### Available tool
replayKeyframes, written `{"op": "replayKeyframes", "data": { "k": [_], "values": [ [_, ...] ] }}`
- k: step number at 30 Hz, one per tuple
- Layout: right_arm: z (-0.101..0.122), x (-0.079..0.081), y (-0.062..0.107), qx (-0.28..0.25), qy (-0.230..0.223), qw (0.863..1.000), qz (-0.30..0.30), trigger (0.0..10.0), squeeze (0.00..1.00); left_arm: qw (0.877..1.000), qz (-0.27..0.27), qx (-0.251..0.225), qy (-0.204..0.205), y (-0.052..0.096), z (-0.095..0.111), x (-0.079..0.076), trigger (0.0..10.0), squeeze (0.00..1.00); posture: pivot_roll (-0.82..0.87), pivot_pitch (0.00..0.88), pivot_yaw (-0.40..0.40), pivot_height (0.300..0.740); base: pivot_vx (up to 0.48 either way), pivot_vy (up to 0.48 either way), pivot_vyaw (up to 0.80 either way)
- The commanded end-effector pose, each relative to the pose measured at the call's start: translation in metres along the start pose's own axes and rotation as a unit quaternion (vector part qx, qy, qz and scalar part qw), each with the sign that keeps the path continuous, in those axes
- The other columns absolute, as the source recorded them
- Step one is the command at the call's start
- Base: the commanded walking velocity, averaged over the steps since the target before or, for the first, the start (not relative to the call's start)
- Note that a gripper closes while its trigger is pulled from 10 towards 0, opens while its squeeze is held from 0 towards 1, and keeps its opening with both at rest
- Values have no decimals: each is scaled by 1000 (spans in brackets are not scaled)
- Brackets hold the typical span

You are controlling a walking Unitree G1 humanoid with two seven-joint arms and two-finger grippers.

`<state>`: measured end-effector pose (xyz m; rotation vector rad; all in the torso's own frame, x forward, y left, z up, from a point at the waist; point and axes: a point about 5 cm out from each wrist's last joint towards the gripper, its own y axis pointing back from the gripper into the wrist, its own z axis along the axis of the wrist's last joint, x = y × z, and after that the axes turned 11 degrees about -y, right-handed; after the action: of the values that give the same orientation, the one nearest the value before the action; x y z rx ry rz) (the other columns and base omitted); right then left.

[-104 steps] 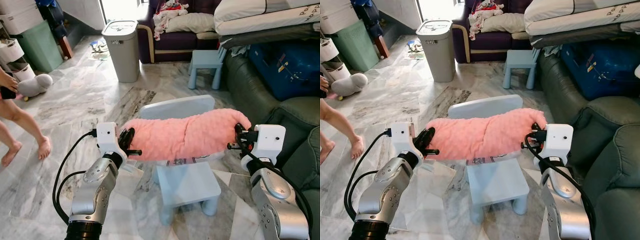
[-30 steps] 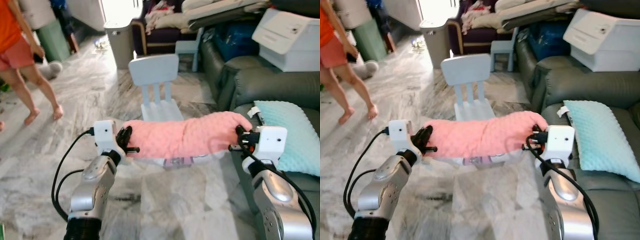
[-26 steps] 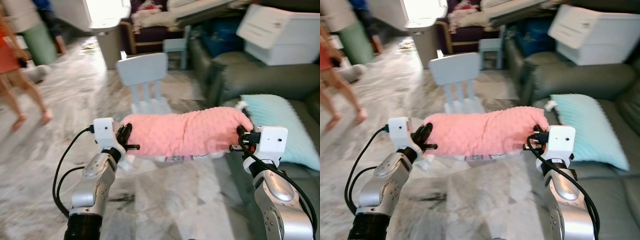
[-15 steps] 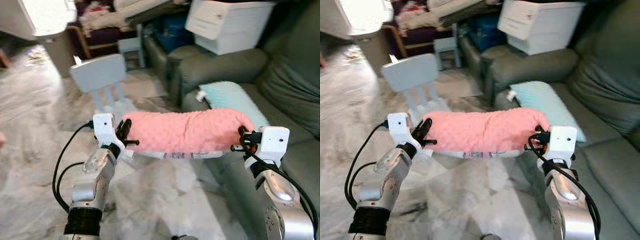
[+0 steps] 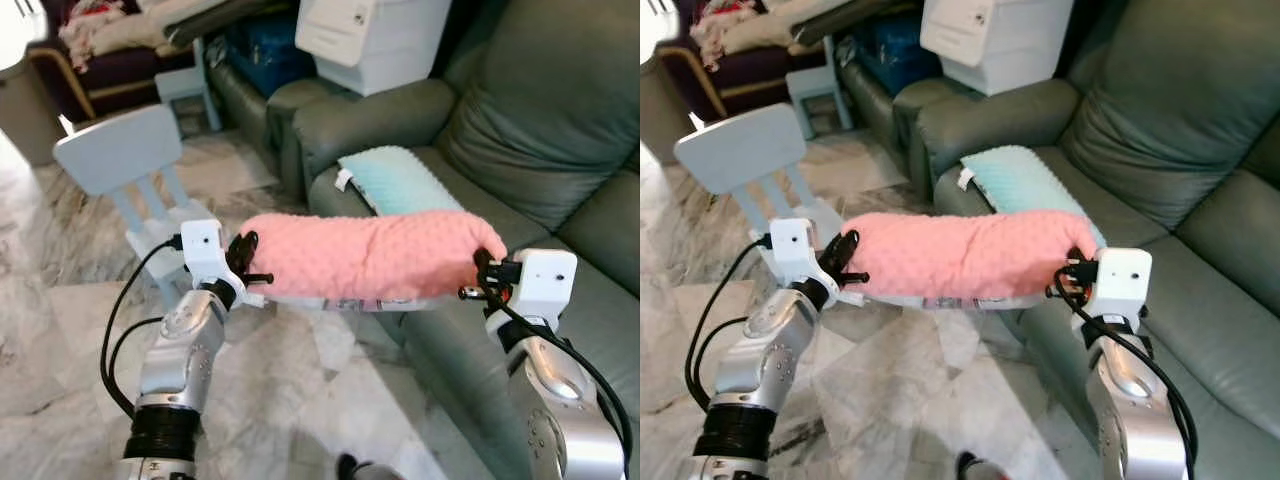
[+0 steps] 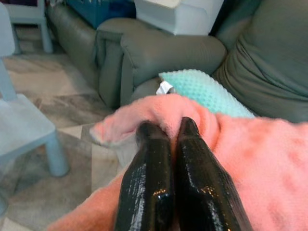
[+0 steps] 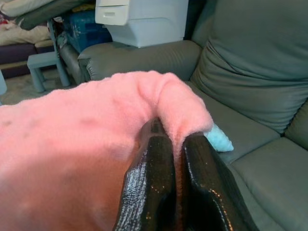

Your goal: Move the pillow to the sofa

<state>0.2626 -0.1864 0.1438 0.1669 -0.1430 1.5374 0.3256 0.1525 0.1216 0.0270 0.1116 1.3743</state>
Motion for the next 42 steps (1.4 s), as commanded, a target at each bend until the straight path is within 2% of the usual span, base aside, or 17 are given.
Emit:
{"op": "replayKeyframes", "data": {
  "k": [1, 17, 27, 42],
  "values": [
    [4, -2, 0, -8, 3, 1000, -7, 10000, 0, 1000, -8, -12, 8, -3, 6, -2, 10000, 0, -237, 28, 70, 740, 0, 0, -800],
    [3, -2, 1, -6, 0, 1000, -10, 10000, 0, 1000, -3, 9, 13, -7, 4, 3, 10000, 0, -237, 34, 77, 740, 0, 0, -800],
    [1, -2, 3, -3, -2, 1000, -9, 10000, 0, 999, -22, 19, 18, -7, 2, 0, 10000, 0, -239, 36, 78, 740, 0, 0, -734],
    [1, 0, 6, -5, 3, 1000, -7, 10000, 0, 999, -36, 36, 15, -5, -2, -4, 10000, 0, -243, 41, 87, 740, 0, 480, 0]
  ]
}}
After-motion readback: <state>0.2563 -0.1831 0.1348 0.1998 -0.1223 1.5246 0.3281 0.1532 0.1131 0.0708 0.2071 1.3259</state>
